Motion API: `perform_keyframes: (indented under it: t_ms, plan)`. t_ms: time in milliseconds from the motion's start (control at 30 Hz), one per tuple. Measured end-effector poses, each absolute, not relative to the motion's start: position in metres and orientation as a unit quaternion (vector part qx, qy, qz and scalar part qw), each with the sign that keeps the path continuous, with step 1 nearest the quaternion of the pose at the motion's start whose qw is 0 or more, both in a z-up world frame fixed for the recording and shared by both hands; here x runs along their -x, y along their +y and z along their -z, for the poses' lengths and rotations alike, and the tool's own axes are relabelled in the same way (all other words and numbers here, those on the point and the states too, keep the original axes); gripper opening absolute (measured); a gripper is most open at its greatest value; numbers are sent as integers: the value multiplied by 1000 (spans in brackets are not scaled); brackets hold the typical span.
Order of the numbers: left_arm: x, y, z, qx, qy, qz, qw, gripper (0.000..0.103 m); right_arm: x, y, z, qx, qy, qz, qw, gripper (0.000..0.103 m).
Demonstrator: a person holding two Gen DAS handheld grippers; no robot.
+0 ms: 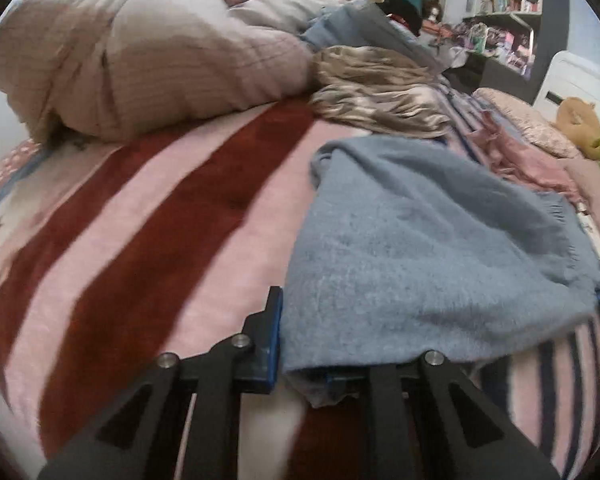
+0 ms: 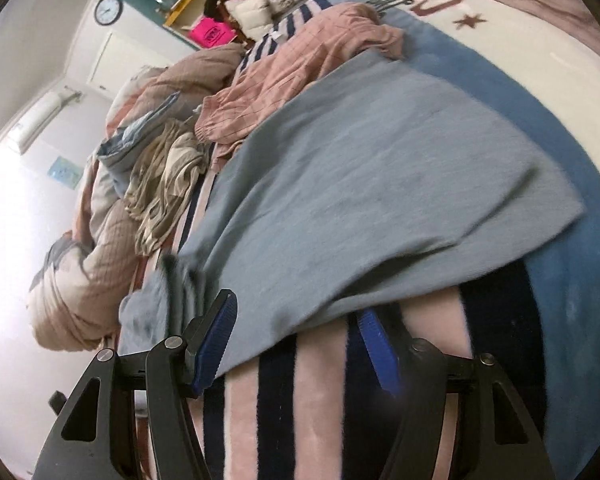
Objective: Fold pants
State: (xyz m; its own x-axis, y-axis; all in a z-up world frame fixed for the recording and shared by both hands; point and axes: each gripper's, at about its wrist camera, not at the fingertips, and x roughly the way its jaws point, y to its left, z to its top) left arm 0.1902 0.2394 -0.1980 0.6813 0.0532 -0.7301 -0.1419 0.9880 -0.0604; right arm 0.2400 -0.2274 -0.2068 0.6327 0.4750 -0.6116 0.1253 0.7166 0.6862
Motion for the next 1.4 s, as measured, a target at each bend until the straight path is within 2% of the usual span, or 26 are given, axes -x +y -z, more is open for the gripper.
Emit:
perform_keyframes:
  t_ms: [67,100,167,200,233,367,433,467,533,600,700,900,1033,1167,1233,1400]
  plan:
    - [-187,243,198,61,395,-41,915,16,-235,-231,207,-369,414,-98,826,58]
    - [-186,242,197,53,397,-34,915,20,-233,-233,208,-372,413,-96,826,58]
    - [-180,242,188,32,401,-32,915,36,-231,-237,210,-383,412,-95,821,58]
    - [-177,244,181,32,401,-35,915,52,-231,-238,210,-385,412,-97,820,59]
    - [-173,247,173,39,399,-31,915,60,-232,-239,211,-385,415,-100,818,59]
    - [-156,249,131,65,367,5,928,63,-248,-235,214,-373,421,-89,822,61]
    - [-159,242,114,73,350,30,934,71,-265,-230,213,-362,413,-78,832,68]
    - [-164,237,107,75,343,43,935,71,-273,-227,212,-353,408,-71,839,70]
    - [-180,228,97,72,335,44,938,71,-286,-224,210,-341,396,-44,851,63]
    - [-193,224,91,83,328,55,940,71,-298,-222,209,-326,391,-8,860,2]
    - [-206,223,90,95,323,64,940,71,-290,-233,207,-343,374,-2,862,1]
    - [-209,236,111,125,335,68,931,71,-257,-247,174,-259,336,69,903,1]
    - [-205,250,122,133,346,67,926,74,-254,-212,127,-185,297,47,936,1]
    - [-200,263,125,148,345,71,924,76,-254,-121,70,-107,254,-63,959,2]
    - [-198,272,125,163,340,79,923,78,-253,-61,59,-64,261,-137,953,2]
    - [-198,291,129,194,333,103,917,81,-254,68,104,25,351,-278,894,3]
